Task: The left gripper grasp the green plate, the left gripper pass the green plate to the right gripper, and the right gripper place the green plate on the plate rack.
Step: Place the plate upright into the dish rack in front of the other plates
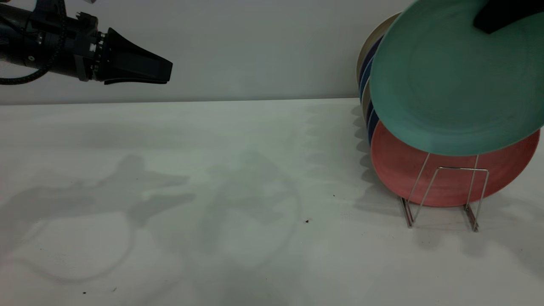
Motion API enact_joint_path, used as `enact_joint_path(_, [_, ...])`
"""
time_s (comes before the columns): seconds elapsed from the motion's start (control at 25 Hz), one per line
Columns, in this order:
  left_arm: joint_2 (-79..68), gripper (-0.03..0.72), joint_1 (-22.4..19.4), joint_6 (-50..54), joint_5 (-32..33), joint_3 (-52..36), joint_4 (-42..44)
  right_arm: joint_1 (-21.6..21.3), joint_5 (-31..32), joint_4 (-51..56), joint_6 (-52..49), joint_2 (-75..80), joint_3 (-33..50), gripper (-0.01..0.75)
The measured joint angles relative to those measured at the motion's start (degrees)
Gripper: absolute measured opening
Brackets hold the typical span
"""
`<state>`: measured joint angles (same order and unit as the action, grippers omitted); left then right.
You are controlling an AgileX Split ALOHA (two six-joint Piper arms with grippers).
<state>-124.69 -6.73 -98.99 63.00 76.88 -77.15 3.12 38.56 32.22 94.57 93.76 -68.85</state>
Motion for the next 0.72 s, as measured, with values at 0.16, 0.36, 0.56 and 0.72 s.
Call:
enact_joint_path(0.16, [0.0,0.526,0.0,0.0,0.02,0.0,0.0,-0.12,0.0,1.39,1.11,1.84,0.0,0.129])
enact_joint_path(0.36, [0.0,0.526,0.0,0.0,0.06,0.0,0.0,-0.12,-1.77,1.71,1.53,4.54,0.0,0.129])
enact_joint_path(0.56, [0.0,0.526,0.0,0.0,0.06,0.0,0.0,-0.15,-1.53,1.71,1.55,5.5,0.0,0.129])
enact_joint_path(0.72, [0.0,0.526,0.0,0.0,0.06,0.0,0.0,-0.15,0.21,1.73,1.73,5.86,0.0,0.129])
